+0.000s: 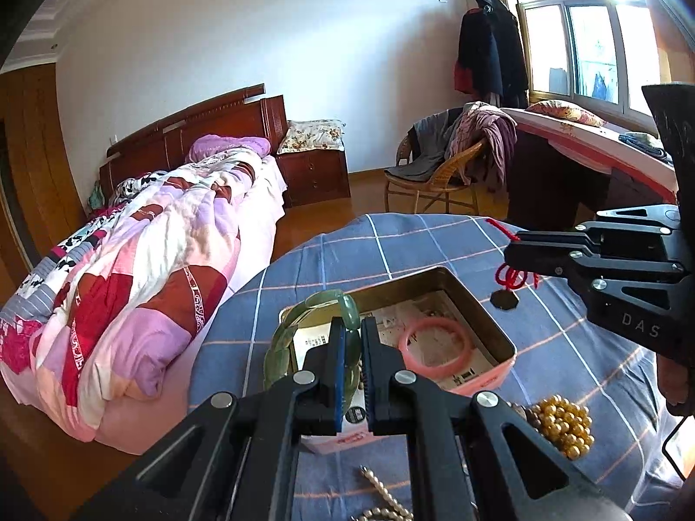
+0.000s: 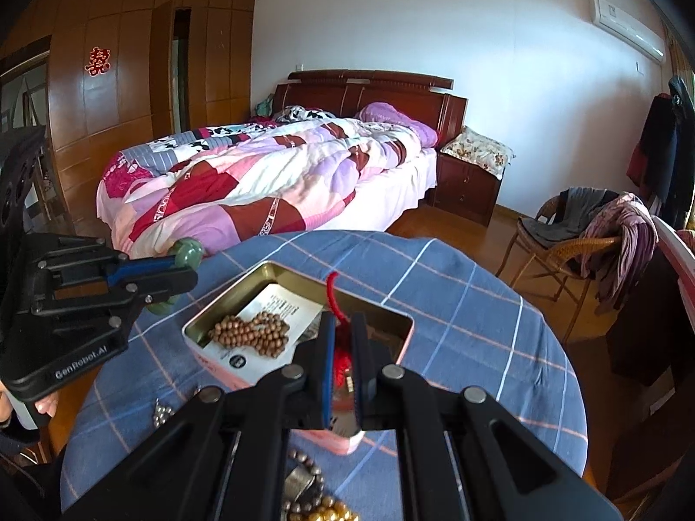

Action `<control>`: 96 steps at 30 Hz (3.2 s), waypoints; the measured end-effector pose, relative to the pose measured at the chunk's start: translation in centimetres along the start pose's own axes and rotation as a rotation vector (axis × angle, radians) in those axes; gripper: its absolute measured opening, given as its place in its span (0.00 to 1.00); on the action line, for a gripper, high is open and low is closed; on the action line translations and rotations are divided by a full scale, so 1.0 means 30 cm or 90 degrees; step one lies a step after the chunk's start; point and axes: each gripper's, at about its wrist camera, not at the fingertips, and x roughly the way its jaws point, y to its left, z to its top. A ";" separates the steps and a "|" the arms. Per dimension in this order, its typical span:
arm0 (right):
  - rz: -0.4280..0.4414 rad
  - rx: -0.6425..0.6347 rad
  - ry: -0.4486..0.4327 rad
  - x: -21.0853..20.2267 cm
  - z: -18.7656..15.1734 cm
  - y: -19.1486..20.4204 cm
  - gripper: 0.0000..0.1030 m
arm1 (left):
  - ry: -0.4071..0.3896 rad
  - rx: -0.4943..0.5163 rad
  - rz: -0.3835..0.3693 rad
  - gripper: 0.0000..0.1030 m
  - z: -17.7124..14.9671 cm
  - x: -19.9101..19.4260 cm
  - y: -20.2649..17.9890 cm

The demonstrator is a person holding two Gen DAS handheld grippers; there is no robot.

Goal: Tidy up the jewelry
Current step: 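Carry the jade bangle and red-tasseled item into the tin and open both grippers, then withdraw from the tin and grasp the white pearl necklace with the left gripper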

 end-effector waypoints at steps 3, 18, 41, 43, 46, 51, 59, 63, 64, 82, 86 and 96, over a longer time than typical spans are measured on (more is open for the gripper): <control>-0.002 -0.002 0.001 0.022 0.014 0.002 0.08 | 0.004 0.007 0.005 0.05 0.012 0.027 0.004; -0.019 -0.002 0.038 0.162 0.024 -0.012 0.08 | 0.038 0.026 0.021 0.05 0.037 0.168 0.024; -0.047 0.000 0.093 0.264 -0.053 -0.035 0.20 | 0.069 0.044 0.039 0.13 -0.018 0.271 0.015; -0.053 -0.001 0.093 0.260 -0.057 -0.035 0.39 | 0.070 0.046 0.051 0.36 -0.018 0.272 0.011; -0.052 0.004 0.097 0.255 -0.069 -0.035 0.39 | 0.043 0.047 0.083 0.68 -0.020 0.249 0.011; -0.063 0.017 0.099 0.234 -0.102 -0.054 0.45 | 0.046 0.038 0.080 0.68 -0.026 0.233 0.030; -0.077 0.036 0.102 0.185 -0.147 -0.086 0.47 | 0.054 0.014 0.085 0.68 -0.077 0.188 0.054; -0.082 0.047 0.104 0.140 -0.183 -0.095 0.50 | 0.057 0.003 0.085 0.68 -0.121 0.136 0.052; -0.082 0.051 0.103 0.125 -0.197 -0.097 0.50 | 0.061 0.001 0.083 0.68 -0.140 0.116 0.049; -0.088 0.056 0.093 -0.067 -0.381 -0.028 0.58 | 0.147 -0.021 0.077 0.68 -0.388 -0.071 -0.100; -0.085 0.054 0.096 -0.065 -0.408 -0.012 0.62 | 0.154 -0.026 0.072 0.59 -0.411 -0.070 -0.113; -0.098 0.072 0.098 -0.069 -0.448 -0.037 0.65 | 0.173 -0.041 0.013 0.10 -0.444 -0.048 -0.120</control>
